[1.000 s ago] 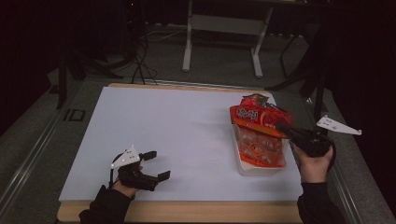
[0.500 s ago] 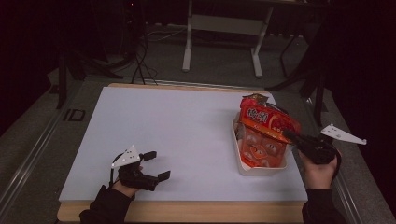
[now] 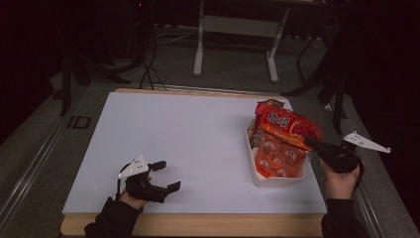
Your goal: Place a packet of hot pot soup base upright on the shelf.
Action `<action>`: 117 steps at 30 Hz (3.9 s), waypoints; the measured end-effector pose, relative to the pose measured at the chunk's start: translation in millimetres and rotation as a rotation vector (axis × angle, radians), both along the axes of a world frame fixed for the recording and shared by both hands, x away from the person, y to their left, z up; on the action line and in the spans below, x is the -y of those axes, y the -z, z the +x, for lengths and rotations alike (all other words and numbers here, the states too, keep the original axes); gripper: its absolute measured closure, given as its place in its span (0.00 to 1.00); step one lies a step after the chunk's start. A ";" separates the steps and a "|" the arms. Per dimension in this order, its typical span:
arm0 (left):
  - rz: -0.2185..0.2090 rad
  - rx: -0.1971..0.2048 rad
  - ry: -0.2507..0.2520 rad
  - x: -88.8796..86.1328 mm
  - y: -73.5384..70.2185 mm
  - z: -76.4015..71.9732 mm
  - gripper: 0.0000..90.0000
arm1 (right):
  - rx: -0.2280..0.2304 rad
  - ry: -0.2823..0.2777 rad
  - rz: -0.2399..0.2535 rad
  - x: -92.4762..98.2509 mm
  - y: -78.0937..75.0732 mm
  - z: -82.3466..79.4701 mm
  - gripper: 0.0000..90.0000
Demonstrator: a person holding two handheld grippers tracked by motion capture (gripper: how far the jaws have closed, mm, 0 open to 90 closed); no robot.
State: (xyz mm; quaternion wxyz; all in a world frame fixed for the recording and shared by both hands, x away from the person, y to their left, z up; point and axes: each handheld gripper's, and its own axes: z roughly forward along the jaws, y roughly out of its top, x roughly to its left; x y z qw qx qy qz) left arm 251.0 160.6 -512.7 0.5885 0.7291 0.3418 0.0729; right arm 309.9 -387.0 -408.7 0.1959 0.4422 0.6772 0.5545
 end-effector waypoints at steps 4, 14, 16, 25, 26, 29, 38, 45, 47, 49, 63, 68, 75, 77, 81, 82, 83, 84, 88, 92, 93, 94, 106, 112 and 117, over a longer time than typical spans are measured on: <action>0.000 -0.001 -0.003 -0.3 0.3 0.6 0.03 | -0.008 0.013 0.001 5.5 2.6 4.5 1.00; 0.004 -0.008 0.008 1.2 1.7 -0.5 0.03 | -0.022 0.022 0.034 11.1 7.2 9.3 0.99; 0.000 -0.006 0.007 1.2 1.4 -0.4 0.03 | -0.017 0.011 0.035 8.7 5.1 8.2 0.96; 0.008 0.008 0.008 1.5 1.6 -0.7 0.03 | -0.018 0.006 -0.002 1.4 1.7 4.6 0.88; 0.006 0.012 0.009 1.7 1.5 -0.9 0.03 | -0.015 0.010 -0.004 0.6 1.0 4.3 0.86; 0.009 0.018 0.012 2.1 1.4 -1.1 0.03 | 0.001 0.017 -0.013 -0.4 -4.1 2.6 0.82; 0.006 0.041 0.017 2.2 0.9 -2.2 0.03 | 0.069 0.024 -0.031 -2.6 -32.6 -5.7 0.72; 0.014 0.042 0.020 2.8 0.9 -2.2 0.03 | 0.125 0.004 -0.058 -12.4 -51.7 -14.0 0.62; 0.016 0.038 0.020 3.0 1.7 -2.0 0.03 | 0.146 -0.013 -0.063 -20.1 -60.1 -17.4 0.55; 0.017 0.038 0.020 2.8 1.6 -1.9 0.03 | 0.157 -0.022 -0.061 -25.6 -64.5 -19.1 0.49; 0.019 0.036 0.020 2.7 1.5 -2.7 0.03 | 0.154 -0.116 -0.037 -67.7 -75.8 -24.5 0.19; 0.019 0.036 0.020 2.8 1.3 -3.3 0.03 | 0.119 -0.212 -0.023 -89.2 -62.1 -22.1 0.14; 0.019 0.039 0.021 2.6 1.0 -3.8 0.03 | 0.110 -0.295 -0.041 -107.7 -46.5 -22.0 0.15; 0.018 0.041 0.022 2.7 0.8 -4.0 0.03 | 0.108 -0.317 -0.050 -112.0 -42.5 -22.7 0.15; 0.022 0.037 0.026 3.3 1.3 -4.1 0.03 | 0.097 -0.345 -0.084 -124.6 -29.7 -24.7 0.15; 0.022 0.037 0.026 3.5 1.3 -4.2 0.03 | 0.094 -0.347 -0.092 -126.9 -26.4 -24.7 0.15; 0.020 0.038 0.026 3.4 1.1 -4.3 0.03 | 0.084 -0.351 -0.101 -129.4 -22.9 -24.6 0.15; 0.022 0.039 0.025 3.3 1.0 -4.3 0.03 | 0.087 -0.345 -0.107 -131.5 -19.2 -25.2 0.15; 0.020 0.039 0.023 3.3 1.0 -4.6 0.03 | 0.064 -0.365 -0.109 -138.4 -4.6 -25.7 0.15; 0.032 0.046 0.026 3.7 1.0 -5.4 0.03 | 0.039 -0.387 -0.112 -143.9 7.4 -26.8 0.16; 0.034 0.048 0.027 3.7 0.7 -5.6 0.03 | 0.037 -0.397 -0.115 -145.4 10.6 -27.4 0.16; 0.034 0.049 0.027 3.8 0.6 -5.9 0.03 | 0.035 -0.406 -0.115 -146.5 13.8 -28.3 0.16; 0.042 0.058 0.032 3.0 0.3 -8.3 0.03 | -0.005 -0.431 -0.159 -146.9 43.1 -45.6 0.16; 0.038 0.053 0.027 1.8 1.3 -8.1 0.03 | -0.036 -0.420 -0.166 -140.4 54.3 -54.3 0.16; 0.039 0.049 0.029 0.9 2.2 -8.3 0.03 | -0.046 -0.405 -0.165 -133.6 58.3 -60.4 0.16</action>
